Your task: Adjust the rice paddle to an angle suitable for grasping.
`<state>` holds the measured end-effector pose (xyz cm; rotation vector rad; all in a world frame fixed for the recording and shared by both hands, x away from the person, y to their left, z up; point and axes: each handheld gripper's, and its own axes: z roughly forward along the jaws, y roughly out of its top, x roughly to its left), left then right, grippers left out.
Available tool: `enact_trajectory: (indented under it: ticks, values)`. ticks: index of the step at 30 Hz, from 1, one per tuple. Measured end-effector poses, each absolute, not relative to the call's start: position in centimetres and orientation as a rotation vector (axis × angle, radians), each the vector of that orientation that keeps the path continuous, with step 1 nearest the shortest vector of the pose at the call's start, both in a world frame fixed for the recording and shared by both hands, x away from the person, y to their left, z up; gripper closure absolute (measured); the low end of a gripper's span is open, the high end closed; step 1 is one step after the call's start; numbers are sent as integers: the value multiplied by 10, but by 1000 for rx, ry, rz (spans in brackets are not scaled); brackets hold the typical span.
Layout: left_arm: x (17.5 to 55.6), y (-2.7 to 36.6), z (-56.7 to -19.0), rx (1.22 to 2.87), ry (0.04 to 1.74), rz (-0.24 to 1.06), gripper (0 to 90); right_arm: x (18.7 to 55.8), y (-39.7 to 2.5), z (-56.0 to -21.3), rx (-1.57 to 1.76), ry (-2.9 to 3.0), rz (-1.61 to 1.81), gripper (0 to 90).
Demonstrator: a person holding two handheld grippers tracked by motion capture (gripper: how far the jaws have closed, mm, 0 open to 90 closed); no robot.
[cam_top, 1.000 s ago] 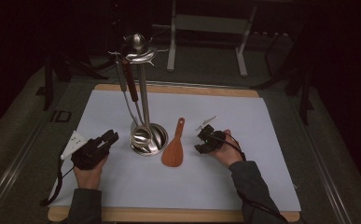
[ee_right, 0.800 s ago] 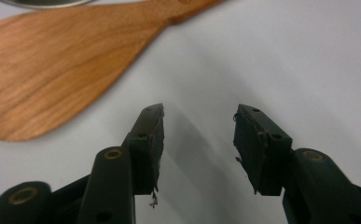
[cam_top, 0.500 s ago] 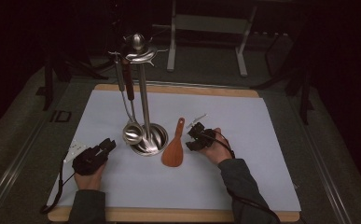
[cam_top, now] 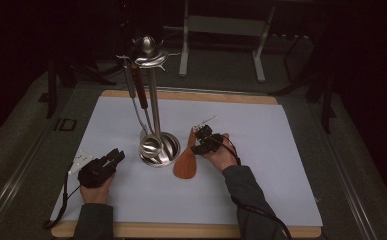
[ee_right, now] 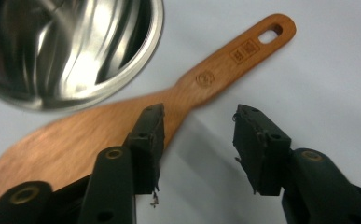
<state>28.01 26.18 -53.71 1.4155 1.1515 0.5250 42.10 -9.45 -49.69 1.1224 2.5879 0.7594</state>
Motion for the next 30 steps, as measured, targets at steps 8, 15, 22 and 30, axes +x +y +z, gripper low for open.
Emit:
enact_trajectory:
  ticks: [8, 15, 22, 30]
  values:
    - [280, 262, -537, 1414, 1150, 520, 674, 432, -77, -505, 1188, 2560, 721, 516]
    - [281, 262, -537, 1414, 1151, 520, 672, 441, -67, -511, 1293, 2516, 744, 475]
    - [280, 262, -537, 1415, 1149, 519, 672, 443, -62, -513, 1305, 2511, 652, 538]
    - [281, 262, -537, 1416, 1151, 517, 672, 440, -78, -507, 1271, 2600, 576, 656]
